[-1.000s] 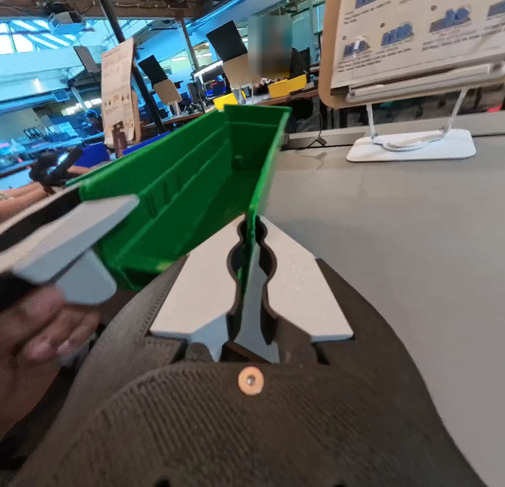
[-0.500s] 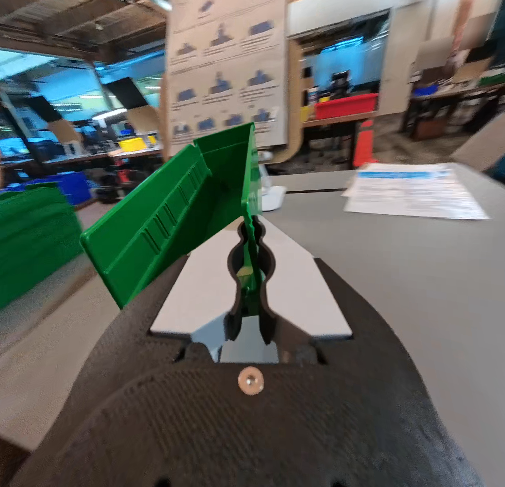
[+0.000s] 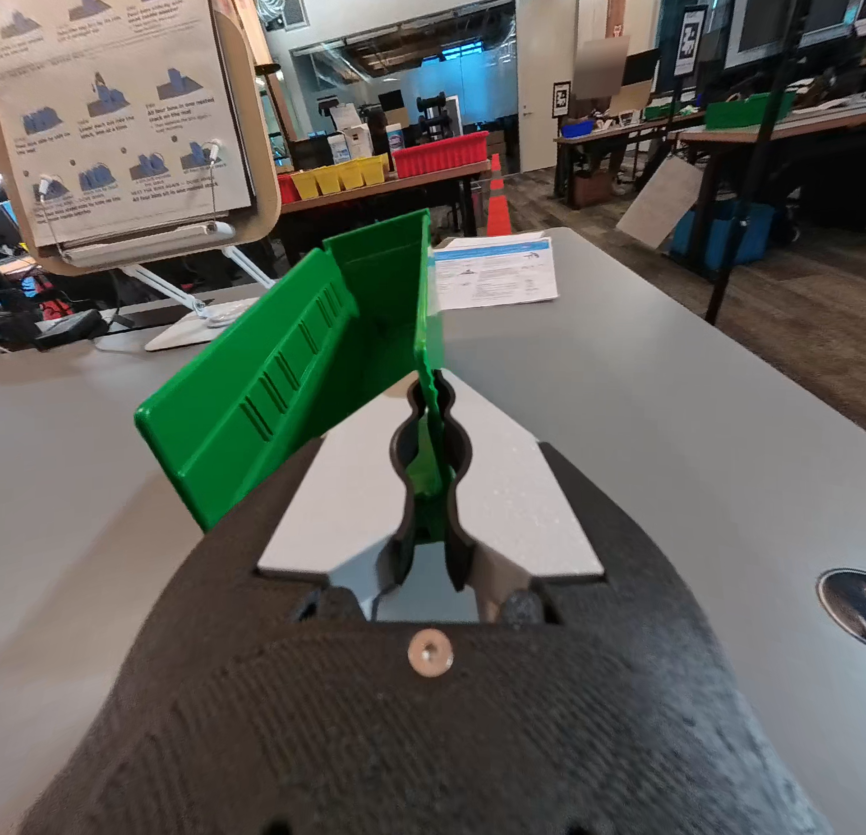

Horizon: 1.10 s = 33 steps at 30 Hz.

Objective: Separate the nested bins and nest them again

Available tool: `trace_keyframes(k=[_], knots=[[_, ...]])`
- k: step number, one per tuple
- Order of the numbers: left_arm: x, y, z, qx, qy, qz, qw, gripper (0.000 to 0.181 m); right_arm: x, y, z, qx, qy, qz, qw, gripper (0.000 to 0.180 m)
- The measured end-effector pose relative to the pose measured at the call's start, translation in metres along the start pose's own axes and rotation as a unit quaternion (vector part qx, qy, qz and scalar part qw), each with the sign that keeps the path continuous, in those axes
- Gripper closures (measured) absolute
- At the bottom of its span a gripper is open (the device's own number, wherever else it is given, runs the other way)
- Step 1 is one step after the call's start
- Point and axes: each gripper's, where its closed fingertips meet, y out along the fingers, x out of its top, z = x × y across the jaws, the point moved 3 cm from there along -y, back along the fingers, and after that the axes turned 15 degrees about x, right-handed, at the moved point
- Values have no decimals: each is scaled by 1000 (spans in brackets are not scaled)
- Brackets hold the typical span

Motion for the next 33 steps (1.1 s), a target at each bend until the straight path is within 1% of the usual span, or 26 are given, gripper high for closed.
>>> trace_keyframes(k=[2, 7, 10, 13, 14, 15, 17, 18, 21, 26, 30, 33], knots=[[-1, 0, 1, 0, 1, 2, 1000, 180, -2, -1, -6, -8, 16, 7, 1000, 180], [-2, 0, -1, -4, 5, 5, 1000, 180, -3, -9, -22, -42, 10, 12, 999, 179], [-4, 1, -2, -6, 6, 10, 1000, 180, -6, -12, -31, -37, 34, 12, 999, 179], [-4, 1, -1, -6, -1, 11, 1000, 180, -8, -15, -38, -52, 54, 12, 997, 176], [-5, 2, -1, -7, -2, 12, 1000, 180, -7, -16, -41, -64, 52, 10, 997, 173], [-5, 2, -1, -7, -1, 13, 1000, 180, -5, -17, -42, -77, 46, 5, 996, 165], [-7, 3, -1, -8, 0, 17, 1000, 180, 2, -21, -46, -113, 31, -10, 993, 156], [-8, 3, -1, -8, 0, 19, 1000, 180, 5, -22, -46, -122, 22, -12, 992, 154], [-9, 4, -1, -11, -3, 23, 1000, 180, 9, -20, -40, -125, -12, -2, 992, 160], [-6, 3, 2, -7, -14, 12, 1000, 180, 1, -16, -38, -150, -67, 41, 986, 170], [-3, 2, 0, 0, 17, -2, 1000, 180, -2, -15, -39, -151, -40, 54, 986, 168], [-5, 1, -5, -5, 32, -2, 999, 181, -10, -14, -42, -155, -13, 81, 985, 161]])
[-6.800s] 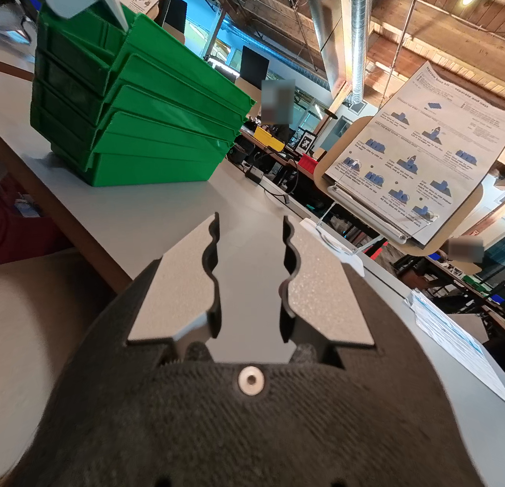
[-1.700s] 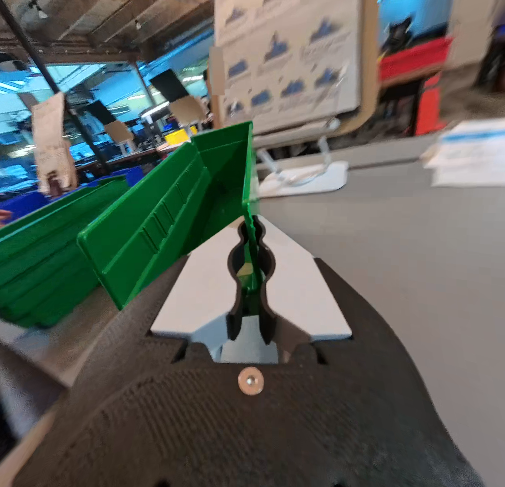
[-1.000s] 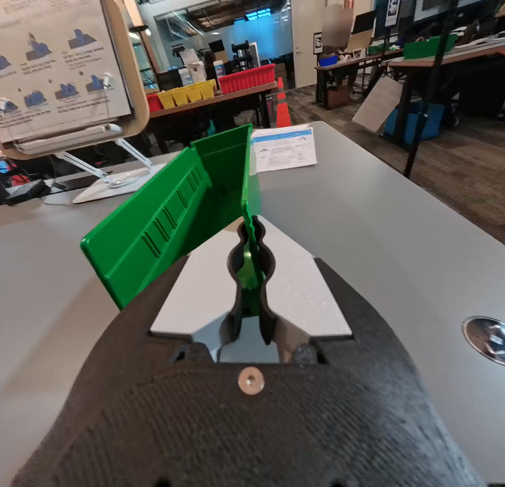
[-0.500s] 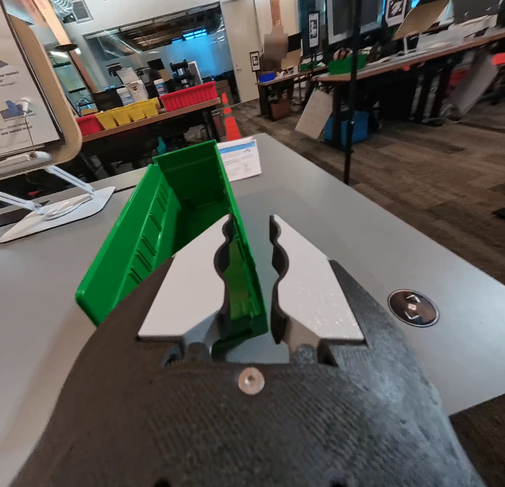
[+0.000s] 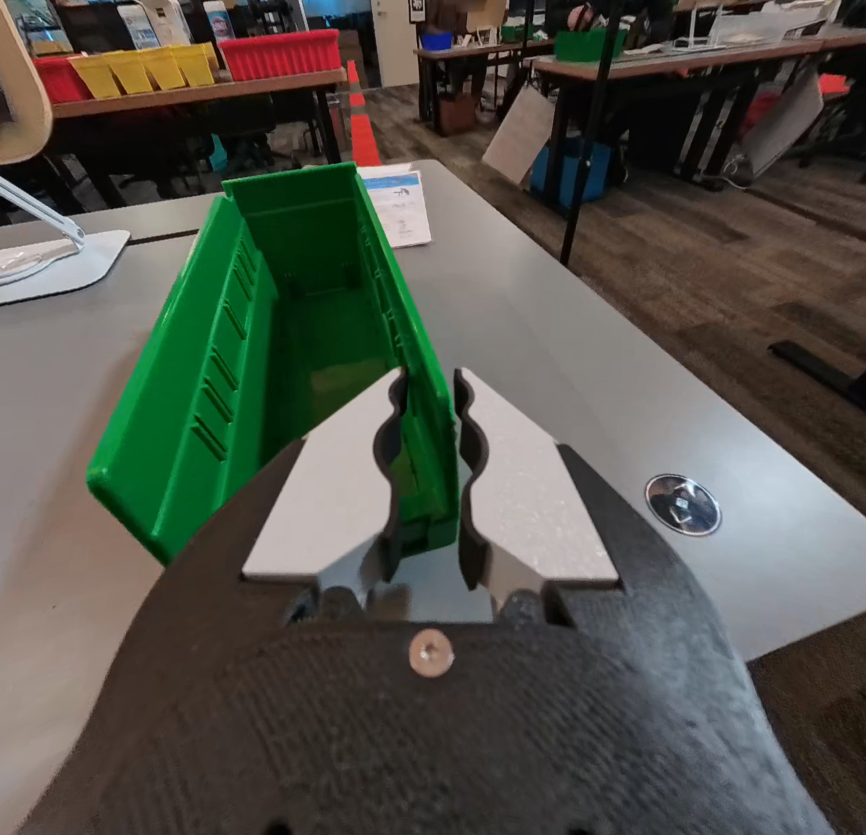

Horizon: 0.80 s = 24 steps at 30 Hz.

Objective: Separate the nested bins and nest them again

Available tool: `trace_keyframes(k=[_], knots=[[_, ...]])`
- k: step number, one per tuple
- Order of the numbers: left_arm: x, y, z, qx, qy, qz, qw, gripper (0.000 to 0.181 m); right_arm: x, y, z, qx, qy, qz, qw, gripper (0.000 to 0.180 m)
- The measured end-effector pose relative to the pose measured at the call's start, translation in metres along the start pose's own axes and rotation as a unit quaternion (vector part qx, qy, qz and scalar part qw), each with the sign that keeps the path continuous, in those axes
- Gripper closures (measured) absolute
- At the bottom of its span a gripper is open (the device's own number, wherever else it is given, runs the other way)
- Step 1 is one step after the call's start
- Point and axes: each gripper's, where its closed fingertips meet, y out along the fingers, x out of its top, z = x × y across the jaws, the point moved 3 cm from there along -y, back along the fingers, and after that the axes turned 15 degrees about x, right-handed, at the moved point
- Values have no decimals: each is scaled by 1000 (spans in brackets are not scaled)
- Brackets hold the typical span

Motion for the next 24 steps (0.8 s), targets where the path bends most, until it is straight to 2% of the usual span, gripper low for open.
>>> trace_keyframes(k=[8, 14, 24], knots=[[-2, 1, -1, -4, -6, 7, 1000, 181, 2, -1, -4, 8, 21, -20, 1000, 169], [-3, 1, 0, -6, -15, 10, 1000, 180, 2, 0, 1, 14, -27, -27, 999, 176], [-6, 2, -2, -9, -11, 16, 1000, 180, 2, -1, -4, 7, 20, -36, 999, 178]])
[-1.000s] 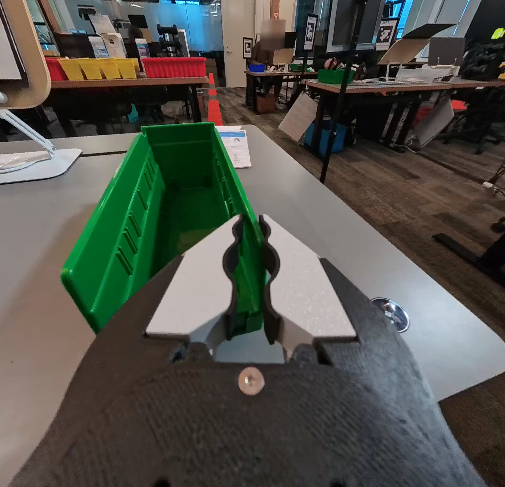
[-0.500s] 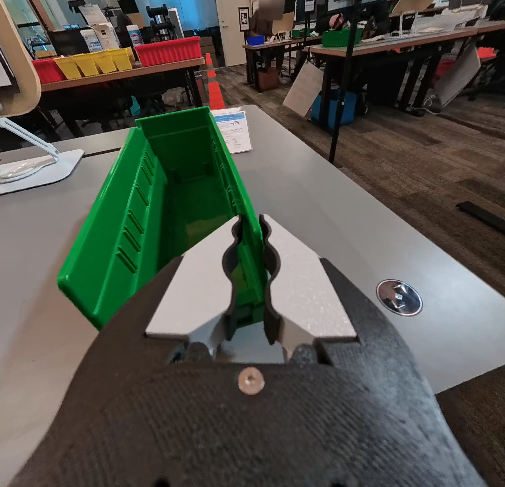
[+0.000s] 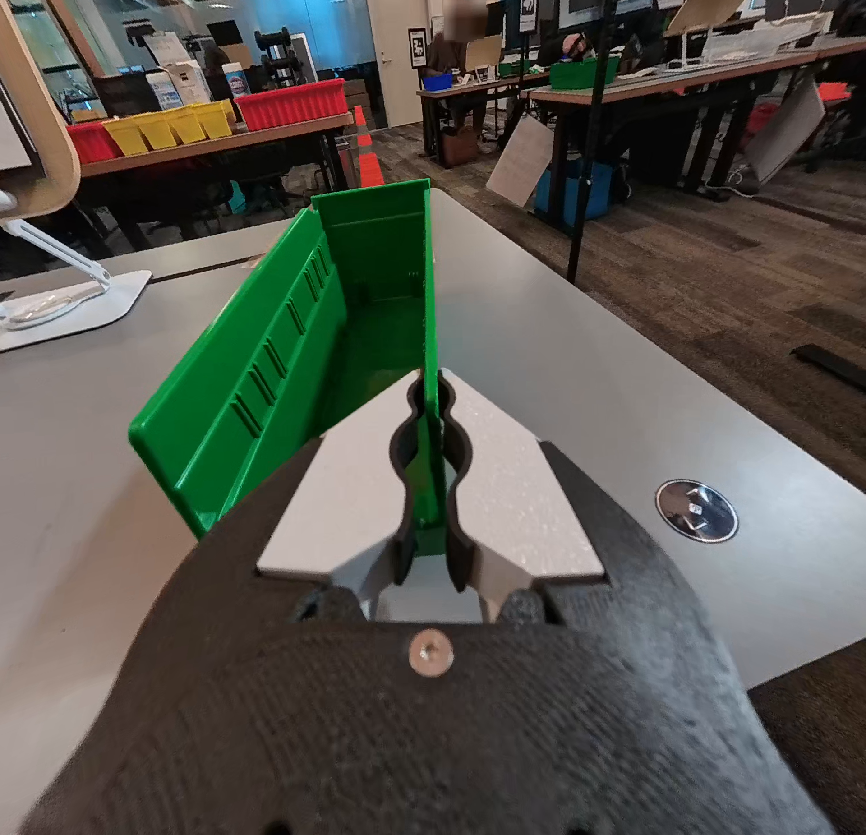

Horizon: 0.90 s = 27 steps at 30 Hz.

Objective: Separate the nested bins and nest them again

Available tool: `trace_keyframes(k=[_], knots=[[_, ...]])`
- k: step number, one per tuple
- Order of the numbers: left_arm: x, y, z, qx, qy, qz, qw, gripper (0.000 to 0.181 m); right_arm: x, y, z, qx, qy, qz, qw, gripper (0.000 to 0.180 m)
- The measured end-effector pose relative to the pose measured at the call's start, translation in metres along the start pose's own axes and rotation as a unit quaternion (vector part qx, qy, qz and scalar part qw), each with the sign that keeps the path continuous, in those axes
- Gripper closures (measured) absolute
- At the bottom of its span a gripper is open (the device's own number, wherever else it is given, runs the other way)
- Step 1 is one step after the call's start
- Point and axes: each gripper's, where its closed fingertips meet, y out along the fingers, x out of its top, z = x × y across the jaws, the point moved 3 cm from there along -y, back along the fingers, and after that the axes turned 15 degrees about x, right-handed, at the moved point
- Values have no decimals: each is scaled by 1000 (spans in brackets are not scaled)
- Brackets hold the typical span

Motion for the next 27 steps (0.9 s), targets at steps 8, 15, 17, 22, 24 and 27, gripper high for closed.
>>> trace_keyframes(k=[8, 15, 17, 22, 24, 27], knots=[[-2, 1, 0, -3, -7, 7, 1000, 180, -1, 4, 15, 43, -17, 28, 999, 176], [-3, 1, 0, -4, -8, 9, 1000, 180, -3, 5, 28, 102, -34, 35, 994, 177], [-3, 1, -1, -5, -10, 10, 1000, 180, -3, 6, 32, 110, -46, 40, 992, 179], [-4, 1, -2, -10, -14, 15, 1000, 179, -2, 7, 26, 86, -47, 44, 994, 173], [-4, 1, -2, -11, -15, 16, 1000, 179, -2, 6, 19, 60, -52, 37, 996, 168], [-4, 1, -1, -11, -17, 17, 1000, 179, -2, 4, 13, 47, -50, 33, 997, 161]])
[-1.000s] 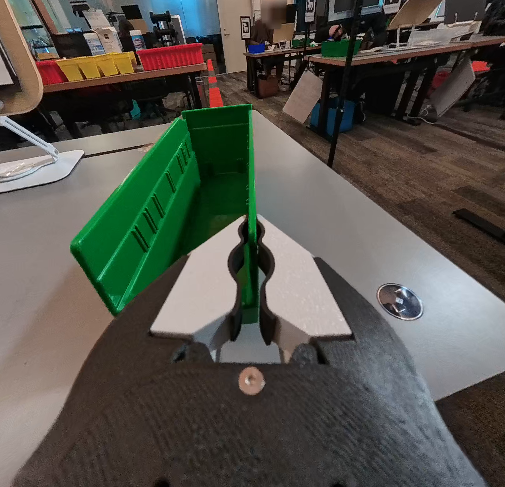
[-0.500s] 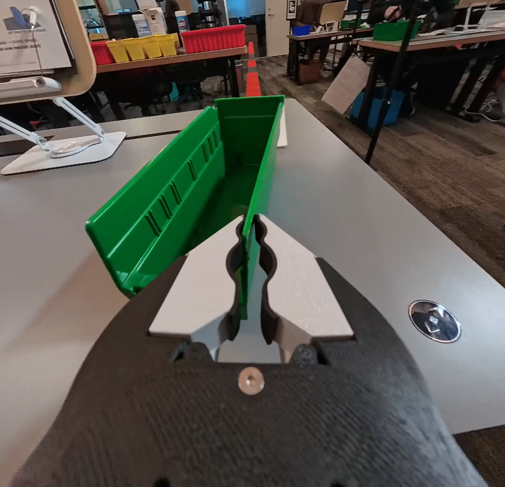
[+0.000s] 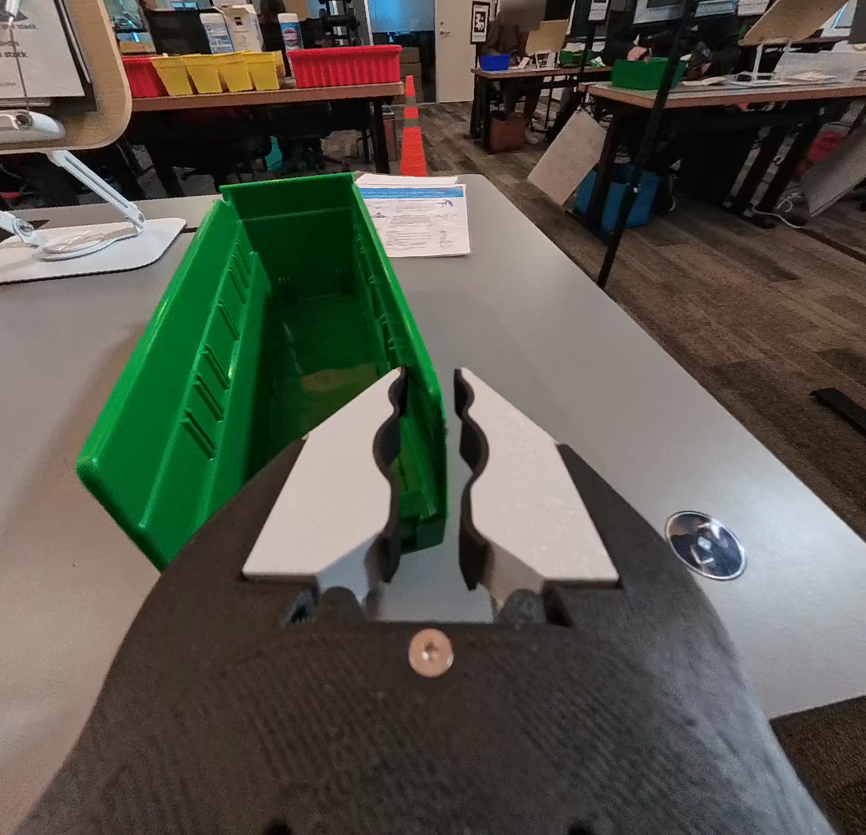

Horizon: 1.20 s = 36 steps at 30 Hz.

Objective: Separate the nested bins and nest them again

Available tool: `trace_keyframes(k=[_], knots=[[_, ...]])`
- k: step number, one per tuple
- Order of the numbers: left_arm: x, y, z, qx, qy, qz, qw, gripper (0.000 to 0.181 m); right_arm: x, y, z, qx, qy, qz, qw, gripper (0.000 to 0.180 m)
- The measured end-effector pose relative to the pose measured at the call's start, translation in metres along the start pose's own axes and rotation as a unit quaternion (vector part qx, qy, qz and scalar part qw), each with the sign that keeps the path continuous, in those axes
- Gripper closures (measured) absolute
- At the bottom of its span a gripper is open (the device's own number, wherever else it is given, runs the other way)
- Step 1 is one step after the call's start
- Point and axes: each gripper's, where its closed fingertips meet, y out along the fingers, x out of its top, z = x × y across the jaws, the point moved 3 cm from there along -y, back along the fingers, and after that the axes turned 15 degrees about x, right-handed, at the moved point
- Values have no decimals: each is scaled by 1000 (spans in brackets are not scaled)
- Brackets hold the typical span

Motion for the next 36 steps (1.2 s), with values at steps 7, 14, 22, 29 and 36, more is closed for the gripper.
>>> trace_keyframes(k=[7, 14, 22, 29, 36], knots=[[-1, 1, -1, -3, -5, 5, 1000, 179, -3, -4, -3, 16, 52, 6, 999, 161], [-2, 1, 0, -4, -8, 8, 1000, 179, -8, -2, 1, 40, 92, 6, 995, 171], [-2, 2, 0, -5, -10, 10, 1000, 179, -8, -2, -3, 43, 109, 2, 993, 172], [-3, 2, 0, -6, -11, 12, 1000, 179, -8, -6, -10, 49, 140, -4, 989, 176], [-4, 2, 0, -8, -12, 14, 1000, 179, -8, -8, -12, 48, 141, -10, 989, 177]])
